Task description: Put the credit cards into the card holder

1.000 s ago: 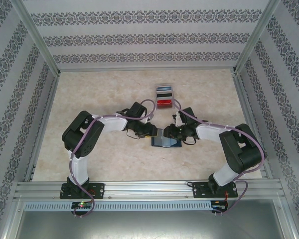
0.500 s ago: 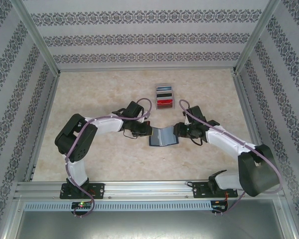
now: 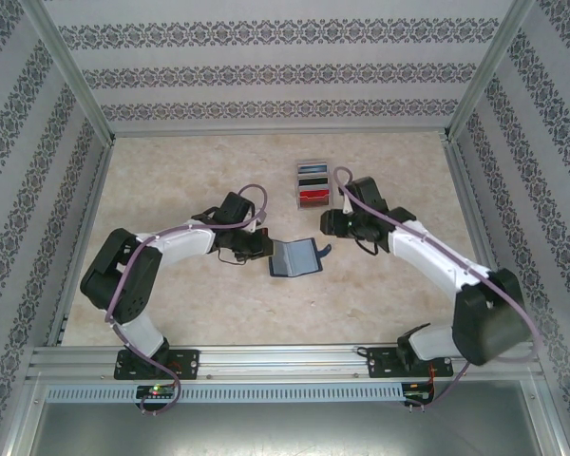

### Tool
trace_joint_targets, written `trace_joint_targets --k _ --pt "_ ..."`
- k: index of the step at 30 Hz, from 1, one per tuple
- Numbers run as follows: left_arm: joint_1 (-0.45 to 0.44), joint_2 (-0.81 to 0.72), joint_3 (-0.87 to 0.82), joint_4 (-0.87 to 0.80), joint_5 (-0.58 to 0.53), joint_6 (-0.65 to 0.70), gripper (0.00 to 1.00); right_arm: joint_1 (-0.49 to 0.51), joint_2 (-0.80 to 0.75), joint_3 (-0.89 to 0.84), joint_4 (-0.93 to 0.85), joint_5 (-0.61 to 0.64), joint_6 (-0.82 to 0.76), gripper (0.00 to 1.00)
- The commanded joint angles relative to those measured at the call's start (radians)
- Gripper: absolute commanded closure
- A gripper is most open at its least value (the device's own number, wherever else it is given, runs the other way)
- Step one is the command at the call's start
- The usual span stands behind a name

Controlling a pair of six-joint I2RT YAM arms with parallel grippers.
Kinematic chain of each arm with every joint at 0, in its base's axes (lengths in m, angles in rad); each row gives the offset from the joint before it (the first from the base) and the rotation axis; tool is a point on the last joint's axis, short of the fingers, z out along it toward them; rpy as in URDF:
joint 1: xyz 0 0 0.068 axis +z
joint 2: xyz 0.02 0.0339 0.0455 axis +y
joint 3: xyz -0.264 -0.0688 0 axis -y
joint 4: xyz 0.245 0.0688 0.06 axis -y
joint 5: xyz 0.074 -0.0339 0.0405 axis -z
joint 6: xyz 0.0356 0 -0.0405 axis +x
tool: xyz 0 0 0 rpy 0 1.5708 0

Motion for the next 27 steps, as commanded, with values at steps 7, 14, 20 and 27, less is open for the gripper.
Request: trace_joint_targets --k 7,14,20,27 --pt "0.019 -0.045 0.016 -0.13 0.044 0.047 1.0 -0.054 0.283 0.292 0.016 0.085 0.033 0.45" --pt "0.049 -0.108 0.018 -0.212 0.024 0.082 1.0 0.051 0.504 0.547 -0.068 0.244 -0.055 0.44" --pt "0.112 -0.166 -0.024 -0.231 0.032 0.062 1.0 0.127 0.667 0.726 -0.085 0.299 -0.14 0.56" --pt "0.136 -0.22 -0.06 -0.246 0.034 0.071 1.0 0.134 0.777 0.846 -0.131 0.352 -0.185 0.64"
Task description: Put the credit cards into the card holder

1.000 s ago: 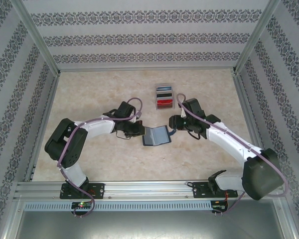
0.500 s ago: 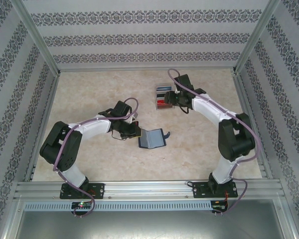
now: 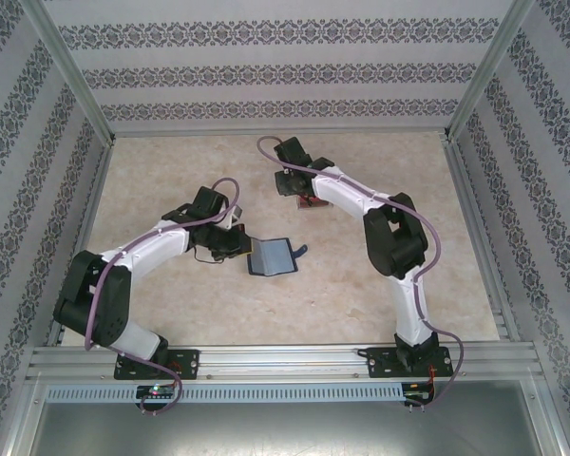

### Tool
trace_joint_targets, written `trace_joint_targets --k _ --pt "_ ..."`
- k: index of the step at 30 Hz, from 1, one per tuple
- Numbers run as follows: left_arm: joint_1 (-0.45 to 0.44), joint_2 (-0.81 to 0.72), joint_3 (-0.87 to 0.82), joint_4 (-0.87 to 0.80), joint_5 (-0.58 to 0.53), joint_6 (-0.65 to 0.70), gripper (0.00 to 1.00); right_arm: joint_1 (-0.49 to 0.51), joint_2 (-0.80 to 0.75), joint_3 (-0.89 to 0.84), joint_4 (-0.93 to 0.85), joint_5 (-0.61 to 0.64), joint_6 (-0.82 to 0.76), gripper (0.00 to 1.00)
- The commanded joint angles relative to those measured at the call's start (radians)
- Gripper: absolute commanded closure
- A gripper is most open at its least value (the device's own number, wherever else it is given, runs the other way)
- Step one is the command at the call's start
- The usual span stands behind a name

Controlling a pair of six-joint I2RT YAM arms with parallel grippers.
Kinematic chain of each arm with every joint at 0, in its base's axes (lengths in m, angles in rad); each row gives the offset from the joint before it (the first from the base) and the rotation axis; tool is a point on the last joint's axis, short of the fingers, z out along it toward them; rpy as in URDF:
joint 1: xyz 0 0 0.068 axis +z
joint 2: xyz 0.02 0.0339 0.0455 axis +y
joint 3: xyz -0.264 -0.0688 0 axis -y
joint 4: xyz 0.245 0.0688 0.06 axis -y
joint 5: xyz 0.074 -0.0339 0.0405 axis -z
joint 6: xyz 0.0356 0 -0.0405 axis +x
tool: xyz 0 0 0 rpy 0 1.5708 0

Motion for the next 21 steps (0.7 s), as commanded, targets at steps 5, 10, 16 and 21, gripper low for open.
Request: trace_joint_targets --k 5,10,16,21 --pt "0.016 -0.045 -0.027 -0.049 0.007 0.026 1.0 -0.012 0.045 0.052 -0.05 0.069 -0.041 0.64" --pt "0.021 -0.037 -0.024 -0.056 0.008 0.038 1.0 -0.012 0.086 0.072 -0.062 0.074 -0.045 0.65" --pt "0.025 -0.031 -0.023 -0.054 0.012 0.044 1.0 -0.015 0.127 0.093 -0.068 0.082 -0.076 0.72" --pt "0.027 -0.039 -0.029 -0.042 0.01 0.036 1.0 -0.012 0.137 0.109 -0.097 0.126 -0.104 0.74"
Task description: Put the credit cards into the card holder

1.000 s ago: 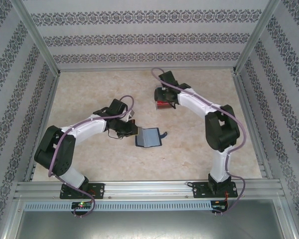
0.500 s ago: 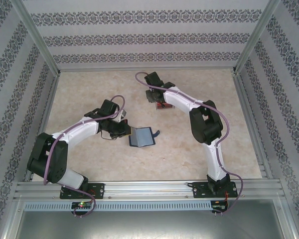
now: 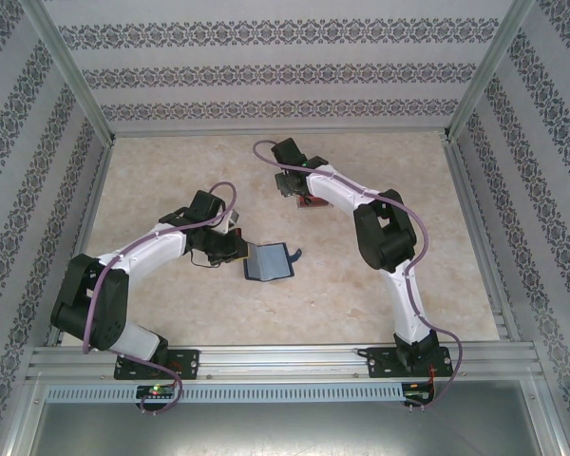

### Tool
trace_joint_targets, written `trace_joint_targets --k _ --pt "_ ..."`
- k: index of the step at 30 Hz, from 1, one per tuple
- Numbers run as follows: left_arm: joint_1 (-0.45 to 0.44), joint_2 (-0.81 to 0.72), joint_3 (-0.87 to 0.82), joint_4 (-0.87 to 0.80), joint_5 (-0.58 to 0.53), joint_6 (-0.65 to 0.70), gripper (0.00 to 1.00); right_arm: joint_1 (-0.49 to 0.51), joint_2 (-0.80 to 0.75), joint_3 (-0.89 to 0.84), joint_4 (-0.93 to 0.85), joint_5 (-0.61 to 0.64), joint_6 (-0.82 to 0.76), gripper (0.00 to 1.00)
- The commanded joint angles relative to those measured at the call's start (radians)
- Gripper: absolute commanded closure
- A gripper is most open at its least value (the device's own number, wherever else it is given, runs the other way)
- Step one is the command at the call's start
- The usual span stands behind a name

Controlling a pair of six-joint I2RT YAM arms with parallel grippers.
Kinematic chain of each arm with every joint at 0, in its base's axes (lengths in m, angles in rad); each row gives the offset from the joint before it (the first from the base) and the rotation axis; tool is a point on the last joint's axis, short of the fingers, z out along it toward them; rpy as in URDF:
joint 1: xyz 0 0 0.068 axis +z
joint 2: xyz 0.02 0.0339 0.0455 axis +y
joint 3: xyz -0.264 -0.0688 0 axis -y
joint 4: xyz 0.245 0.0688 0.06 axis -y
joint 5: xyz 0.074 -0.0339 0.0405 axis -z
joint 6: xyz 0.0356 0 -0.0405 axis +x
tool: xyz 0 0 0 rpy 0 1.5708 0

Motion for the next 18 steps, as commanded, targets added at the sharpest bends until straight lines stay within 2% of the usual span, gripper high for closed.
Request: trace_joint_targets --k 1,9,18 --pt "0.013 -0.019 0.002 -0.02 0.011 0.025 1.0 -0.005 0.029 0.017 -0.058 0.074 -0.029 0.73" --pt "0.014 -0.023 0.013 -0.033 0.007 0.027 1.0 0.0 -0.043 -0.023 -0.035 0.129 -0.022 0.71" --pt "0.014 -0.012 0.021 -0.027 0.019 0.017 1.0 0.0 -0.031 -0.038 -0.035 0.192 0.011 0.7"
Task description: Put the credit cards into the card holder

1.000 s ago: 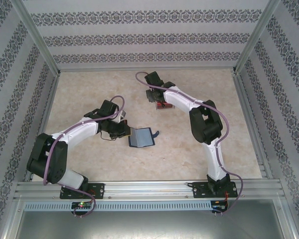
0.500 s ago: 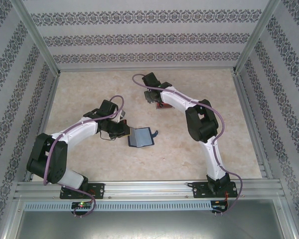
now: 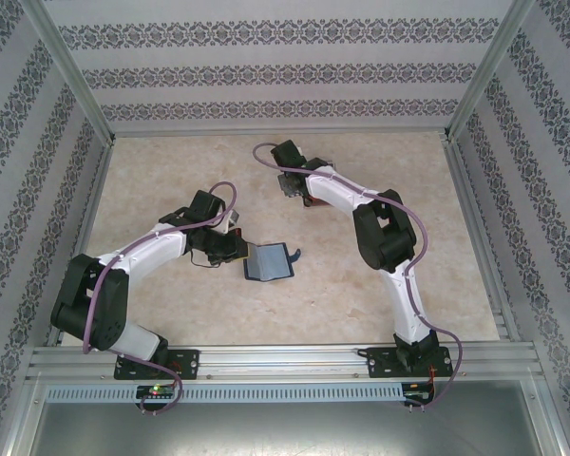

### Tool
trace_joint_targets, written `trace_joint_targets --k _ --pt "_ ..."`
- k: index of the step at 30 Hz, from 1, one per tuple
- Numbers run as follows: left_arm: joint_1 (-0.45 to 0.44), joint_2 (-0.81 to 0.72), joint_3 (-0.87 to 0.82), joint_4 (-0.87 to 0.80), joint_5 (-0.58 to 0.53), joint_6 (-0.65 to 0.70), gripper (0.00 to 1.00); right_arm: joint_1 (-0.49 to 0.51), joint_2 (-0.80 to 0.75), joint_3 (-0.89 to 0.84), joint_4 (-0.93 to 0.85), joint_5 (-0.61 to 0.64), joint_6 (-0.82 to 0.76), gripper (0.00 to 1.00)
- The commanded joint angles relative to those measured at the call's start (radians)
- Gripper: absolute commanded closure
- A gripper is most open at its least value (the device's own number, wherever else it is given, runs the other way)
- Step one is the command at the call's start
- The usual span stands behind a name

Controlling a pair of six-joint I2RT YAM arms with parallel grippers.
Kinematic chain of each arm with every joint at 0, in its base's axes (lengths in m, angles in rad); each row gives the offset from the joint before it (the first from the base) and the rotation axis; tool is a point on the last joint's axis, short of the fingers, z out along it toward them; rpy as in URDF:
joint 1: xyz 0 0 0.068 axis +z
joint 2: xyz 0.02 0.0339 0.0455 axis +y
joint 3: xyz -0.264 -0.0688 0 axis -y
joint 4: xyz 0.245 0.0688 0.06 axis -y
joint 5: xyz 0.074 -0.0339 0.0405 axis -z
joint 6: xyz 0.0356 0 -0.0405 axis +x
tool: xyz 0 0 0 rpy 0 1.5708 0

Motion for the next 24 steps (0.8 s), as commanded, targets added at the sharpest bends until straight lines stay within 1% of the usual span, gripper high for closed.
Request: trace_joint_targets --k 1,4,6,11,18,21,22,24 --pt "0.015 -0.013 0.017 -0.018 0.018 0.009 1.0 -0.002 -0.029 -0.024 -0.032 0.085 0.015 0.7" --pt "0.014 -0.005 0.023 -0.023 0.017 0.016 1.0 -0.006 -0.045 -0.05 -0.047 0.093 0.019 0.71" --pt "0.014 -0.002 0.03 -0.027 0.022 0.013 1.0 -0.006 -0.078 -0.11 -0.042 0.088 0.034 0.71" --pt "0.015 -0.01 0.015 -0.001 0.014 -0.001 1.0 -0.023 -0.191 -0.295 -0.003 0.118 0.053 0.71" --pt "0.014 0.007 0.033 0.0 0.017 0.002 1.0 -0.091 -0.378 -0.458 0.01 0.12 0.065 0.7" --pt "0.014 0.014 0.039 0.005 0.026 -0.004 1.0 -0.117 -0.441 -0.465 0.013 0.069 0.068 0.68" --pt "0.015 0.014 0.037 0.01 0.028 -0.006 1.0 -0.127 -0.458 -0.465 0.025 0.033 0.07 0.67" --pt "0.014 0.02 0.041 0.011 0.028 -0.002 1.0 -0.137 -0.469 -0.454 0.047 -0.008 0.081 0.67"
